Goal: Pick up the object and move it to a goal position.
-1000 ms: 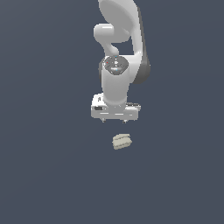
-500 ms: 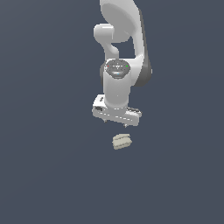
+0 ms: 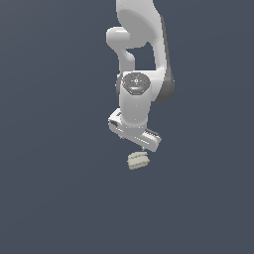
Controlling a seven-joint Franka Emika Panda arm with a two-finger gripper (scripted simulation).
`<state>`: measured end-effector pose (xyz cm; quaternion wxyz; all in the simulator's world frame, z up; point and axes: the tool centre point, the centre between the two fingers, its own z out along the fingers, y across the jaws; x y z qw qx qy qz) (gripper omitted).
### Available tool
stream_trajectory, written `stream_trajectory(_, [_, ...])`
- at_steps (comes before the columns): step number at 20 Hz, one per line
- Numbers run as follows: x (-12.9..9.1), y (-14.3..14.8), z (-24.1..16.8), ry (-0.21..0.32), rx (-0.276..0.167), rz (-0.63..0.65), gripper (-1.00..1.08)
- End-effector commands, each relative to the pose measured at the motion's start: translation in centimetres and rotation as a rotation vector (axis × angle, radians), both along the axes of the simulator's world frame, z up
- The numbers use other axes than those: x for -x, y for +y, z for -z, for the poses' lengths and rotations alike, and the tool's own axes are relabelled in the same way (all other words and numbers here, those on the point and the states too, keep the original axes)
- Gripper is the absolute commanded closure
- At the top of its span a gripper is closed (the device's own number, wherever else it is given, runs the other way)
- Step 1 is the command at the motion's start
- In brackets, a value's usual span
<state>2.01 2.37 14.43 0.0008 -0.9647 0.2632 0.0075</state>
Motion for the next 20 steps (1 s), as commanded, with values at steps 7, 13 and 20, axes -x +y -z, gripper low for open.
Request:
stream_trajectory(7, [-0.9, 0.7, 0.8, -0.002, 0.002, 0.225, -0.92])
stream_trajectory(13, [-1.5, 1.2, 1.3, -0.003, 0.004, 0.381, -0.92])
stream_trajectory(20, [-2.2, 1.8, 1.9, -0.006, 0.007, 0.562, -0.92])
